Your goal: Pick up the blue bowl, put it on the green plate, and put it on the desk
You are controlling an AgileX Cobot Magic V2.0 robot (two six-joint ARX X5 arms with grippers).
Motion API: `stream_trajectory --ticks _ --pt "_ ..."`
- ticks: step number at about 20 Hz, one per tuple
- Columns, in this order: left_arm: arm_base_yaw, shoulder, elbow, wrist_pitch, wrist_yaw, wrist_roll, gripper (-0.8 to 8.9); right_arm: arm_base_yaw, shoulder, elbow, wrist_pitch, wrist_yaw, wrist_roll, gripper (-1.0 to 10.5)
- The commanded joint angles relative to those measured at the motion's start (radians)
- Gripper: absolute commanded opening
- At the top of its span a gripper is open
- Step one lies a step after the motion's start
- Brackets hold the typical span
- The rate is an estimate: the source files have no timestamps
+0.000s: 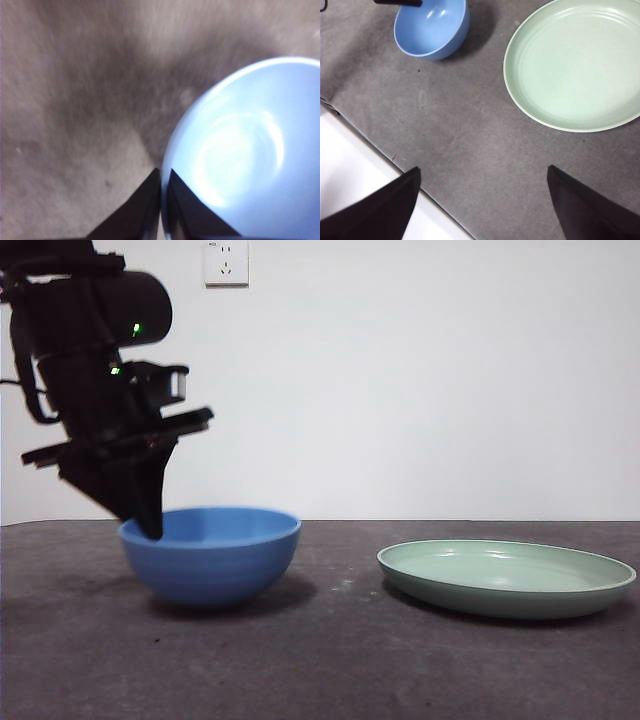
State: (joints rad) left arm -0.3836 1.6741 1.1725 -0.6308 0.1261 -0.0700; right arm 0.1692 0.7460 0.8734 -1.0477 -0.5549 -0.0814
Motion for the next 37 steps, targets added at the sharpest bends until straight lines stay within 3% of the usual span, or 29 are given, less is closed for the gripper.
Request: stream_trajectory --ticks 1,9,18,25,32,35,37 --pt "-0.029 -0.014 0.083 -0.017 0.002 -0.025 0.15 0.002 0.004 0.019 0.007 -0.002 0.003 4.1" --pt "-0.194 0.015 0.305 -0.020 0.002 -0.073 0.15 0.002 0.000 0.019 0.007 0.005 0.027 4.1" --pt "-0.318 0.338 0.611 -0.064 0.002 -0.074 0.15 0.002 -0.053 0.019 -0.005 0.006 0.064 4.1" --pt "-0.360 0.565 0.814 -0.135 0.001 -0.049 0.15 0.002 -0.089 0.019 -0.035 0.037 0.074 4.1" --pt "-0.371 0.612 0.822 -0.133 0.001 -0.042 0.15 0.002 -0.089 0.019 -0.042 0.039 0.074 4.1" --pt "-0.377 0.612 0.822 -0.132 0.001 -0.043 0.69 0.002 -0.089 0.019 -0.045 0.039 0.074 4.1" --pt "-0.378 0.612 0.822 -0.133 0.001 -0.043 1.84 0.002 -0.089 0.019 -0.047 0.039 0.074 4.1"
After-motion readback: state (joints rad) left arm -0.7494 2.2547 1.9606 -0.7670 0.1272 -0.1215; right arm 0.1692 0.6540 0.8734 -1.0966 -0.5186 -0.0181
